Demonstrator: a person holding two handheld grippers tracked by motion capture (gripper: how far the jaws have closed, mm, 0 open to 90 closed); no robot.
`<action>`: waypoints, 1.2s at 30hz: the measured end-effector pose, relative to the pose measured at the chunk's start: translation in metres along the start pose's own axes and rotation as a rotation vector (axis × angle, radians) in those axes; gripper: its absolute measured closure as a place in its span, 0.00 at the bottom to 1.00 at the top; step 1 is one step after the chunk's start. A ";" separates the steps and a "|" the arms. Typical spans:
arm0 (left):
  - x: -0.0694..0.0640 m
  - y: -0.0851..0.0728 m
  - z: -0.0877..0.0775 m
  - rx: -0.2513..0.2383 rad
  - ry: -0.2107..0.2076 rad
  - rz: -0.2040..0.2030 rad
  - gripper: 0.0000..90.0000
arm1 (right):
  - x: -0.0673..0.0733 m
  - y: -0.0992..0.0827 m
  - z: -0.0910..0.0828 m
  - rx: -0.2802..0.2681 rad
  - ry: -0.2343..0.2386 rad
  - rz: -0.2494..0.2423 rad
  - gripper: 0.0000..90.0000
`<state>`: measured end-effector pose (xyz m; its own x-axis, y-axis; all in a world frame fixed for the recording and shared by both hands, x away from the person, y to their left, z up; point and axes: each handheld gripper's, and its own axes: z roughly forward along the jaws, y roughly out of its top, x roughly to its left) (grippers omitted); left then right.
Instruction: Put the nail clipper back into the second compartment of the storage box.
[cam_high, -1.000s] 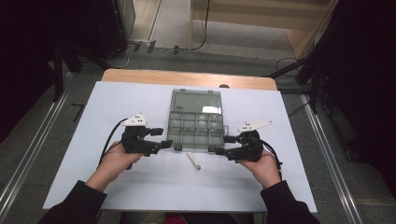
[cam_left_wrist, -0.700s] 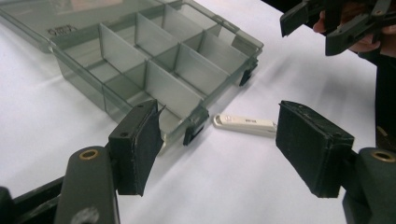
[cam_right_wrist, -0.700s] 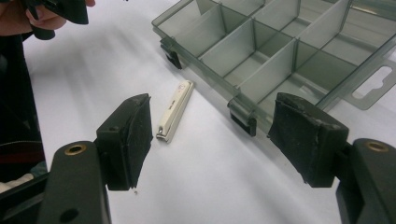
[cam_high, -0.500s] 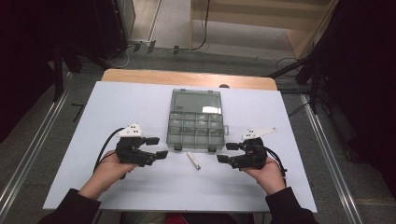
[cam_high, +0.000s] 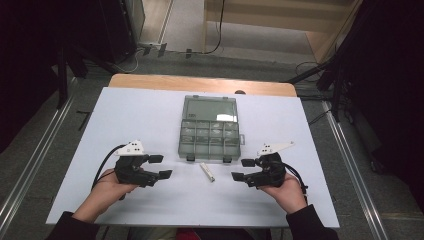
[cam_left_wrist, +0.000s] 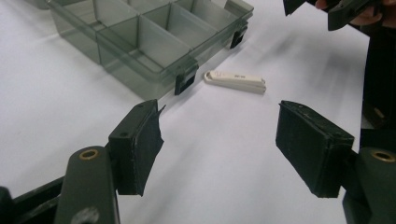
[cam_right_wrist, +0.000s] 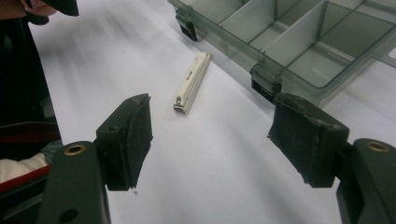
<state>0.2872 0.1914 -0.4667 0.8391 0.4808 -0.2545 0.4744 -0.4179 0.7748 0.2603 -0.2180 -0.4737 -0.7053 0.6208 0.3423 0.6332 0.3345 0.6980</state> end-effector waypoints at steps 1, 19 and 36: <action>0.000 -0.002 -0.001 0.002 -0.002 -0.003 0.34 | 0.000 0.000 0.001 0.004 0.003 -0.003 0.33; -0.001 -0.022 -0.018 0.010 0.028 -0.018 0.34 | 0.008 0.017 0.021 0.052 0.034 -0.038 0.33; -0.001 -0.029 -0.022 0.010 0.042 -0.028 0.34 | 0.015 0.025 0.042 0.105 -0.004 -0.069 0.34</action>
<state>0.2672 0.2201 -0.4764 0.8136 0.5245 -0.2510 0.5002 -0.4111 0.7621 0.2789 -0.1699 -0.4776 -0.7469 0.5968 0.2932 0.6135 0.4485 0.6499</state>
